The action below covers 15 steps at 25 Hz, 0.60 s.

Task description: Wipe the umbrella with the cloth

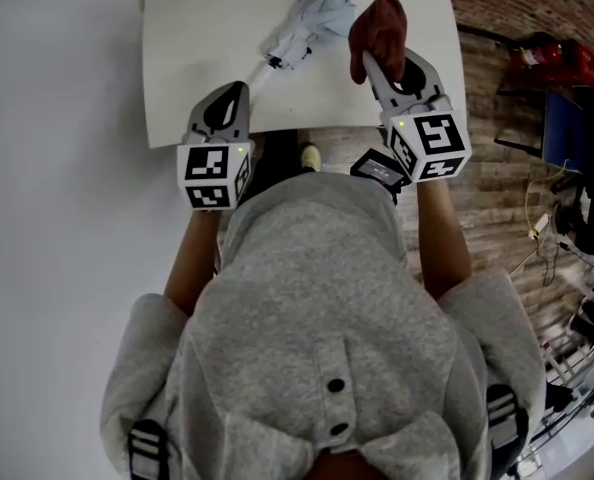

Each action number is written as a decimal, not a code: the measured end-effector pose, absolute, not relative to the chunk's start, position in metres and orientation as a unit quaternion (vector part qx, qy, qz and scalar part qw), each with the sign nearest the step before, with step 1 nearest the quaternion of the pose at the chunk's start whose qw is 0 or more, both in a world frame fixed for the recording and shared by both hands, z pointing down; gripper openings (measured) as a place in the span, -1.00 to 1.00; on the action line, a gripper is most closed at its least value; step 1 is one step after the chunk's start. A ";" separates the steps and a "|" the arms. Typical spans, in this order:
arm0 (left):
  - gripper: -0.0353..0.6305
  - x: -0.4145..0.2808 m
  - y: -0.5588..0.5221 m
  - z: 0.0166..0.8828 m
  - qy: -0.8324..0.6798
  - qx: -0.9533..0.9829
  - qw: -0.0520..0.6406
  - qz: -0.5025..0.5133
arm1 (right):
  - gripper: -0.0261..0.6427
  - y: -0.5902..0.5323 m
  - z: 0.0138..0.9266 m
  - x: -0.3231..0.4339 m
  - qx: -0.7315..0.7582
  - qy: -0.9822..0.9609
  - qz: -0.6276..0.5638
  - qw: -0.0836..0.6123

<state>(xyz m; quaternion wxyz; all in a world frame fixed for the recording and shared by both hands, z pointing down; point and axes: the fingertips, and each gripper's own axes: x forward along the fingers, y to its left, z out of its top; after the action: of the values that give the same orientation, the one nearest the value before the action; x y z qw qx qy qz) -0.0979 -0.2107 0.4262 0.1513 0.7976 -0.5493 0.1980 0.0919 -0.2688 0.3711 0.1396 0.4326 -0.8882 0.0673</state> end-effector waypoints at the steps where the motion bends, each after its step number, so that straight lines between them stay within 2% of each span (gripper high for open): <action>1: -0.84 -0.098 -0.213 0.436 -0.542 0.799 0.159 0.206 | -0.62 -0.272 0.374 0.091 0.434 -0.887 0.068 0.144; 8: -0.82 -0.103 -0.235 0.505 -0.495 0.801 0.201 0.272 | -0.62 -0.310 0.400 0.088 0.443 -0.876 0.070 0.176; 11: -0.53 -0.099 -0.242 0.539 -0.466 0.800 0.230 0.300 | -0.62 -0.329 0.416 0.090 0.452 -0.868 0.063 0.196; 15: -0.43 -0.100 -0.249 0.574 -0.435 0.799 0.243 0.336 | -0.62 -0.353 0.442 0.092 0.460 -0.855 0.049 0.234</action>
<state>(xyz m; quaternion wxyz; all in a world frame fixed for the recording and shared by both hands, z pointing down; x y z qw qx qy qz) -0.0999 -0.2487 0.5742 0.2435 0.7991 -0.4346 0.3365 0.0922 -0.3533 0.4418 0.2340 0.4596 -0.8553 0.0489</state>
